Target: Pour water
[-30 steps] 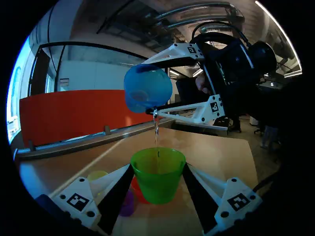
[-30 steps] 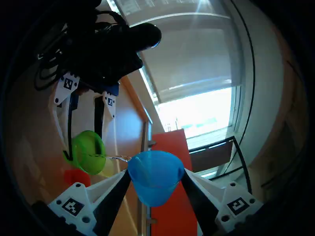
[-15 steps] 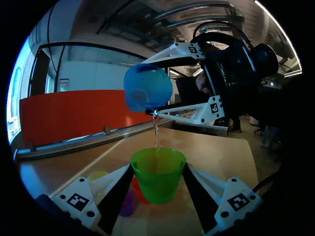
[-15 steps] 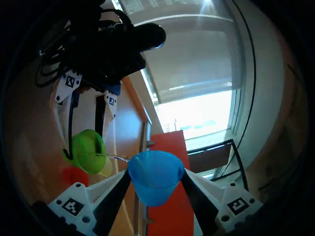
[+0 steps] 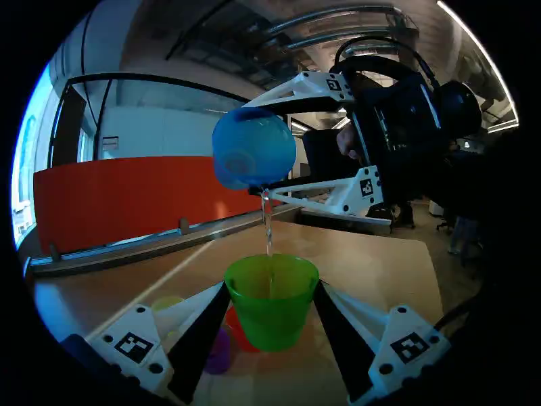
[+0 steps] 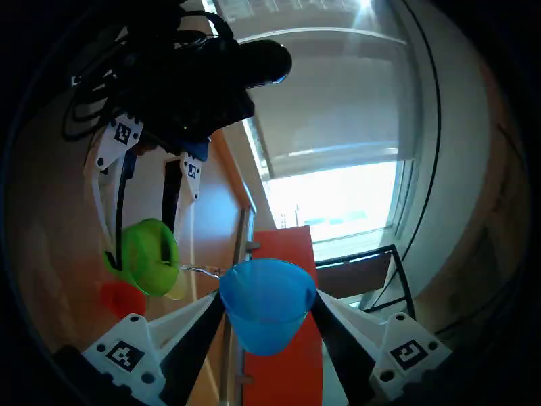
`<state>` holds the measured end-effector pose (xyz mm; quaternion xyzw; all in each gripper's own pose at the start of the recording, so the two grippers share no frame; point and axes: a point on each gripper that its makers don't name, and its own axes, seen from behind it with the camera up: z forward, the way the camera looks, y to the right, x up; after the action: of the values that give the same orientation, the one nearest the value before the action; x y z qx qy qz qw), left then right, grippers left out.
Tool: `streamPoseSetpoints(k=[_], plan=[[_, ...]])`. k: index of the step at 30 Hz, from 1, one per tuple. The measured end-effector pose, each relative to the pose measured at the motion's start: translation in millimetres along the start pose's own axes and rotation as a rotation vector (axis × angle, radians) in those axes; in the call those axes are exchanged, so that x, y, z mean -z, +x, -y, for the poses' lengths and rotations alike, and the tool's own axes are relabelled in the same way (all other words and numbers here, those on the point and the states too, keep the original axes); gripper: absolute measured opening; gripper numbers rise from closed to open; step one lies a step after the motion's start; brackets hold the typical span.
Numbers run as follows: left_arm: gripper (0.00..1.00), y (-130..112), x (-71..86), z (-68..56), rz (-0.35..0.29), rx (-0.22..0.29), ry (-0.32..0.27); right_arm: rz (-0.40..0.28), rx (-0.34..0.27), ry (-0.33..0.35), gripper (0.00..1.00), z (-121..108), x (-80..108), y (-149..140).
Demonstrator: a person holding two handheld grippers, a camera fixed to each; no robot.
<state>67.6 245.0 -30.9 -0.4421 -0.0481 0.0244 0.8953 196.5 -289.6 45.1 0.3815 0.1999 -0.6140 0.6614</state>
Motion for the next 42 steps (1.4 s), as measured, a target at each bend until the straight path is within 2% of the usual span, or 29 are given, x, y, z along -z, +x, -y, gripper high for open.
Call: streamPoseSetpoints(k=[42], plan=[[0.85, 0.1, -1.1, -3.3, 0.003, -0.01, -0.007, -0.002, 0.094, -0.009, 0.9, 4.6, 7.2, 9.7]])
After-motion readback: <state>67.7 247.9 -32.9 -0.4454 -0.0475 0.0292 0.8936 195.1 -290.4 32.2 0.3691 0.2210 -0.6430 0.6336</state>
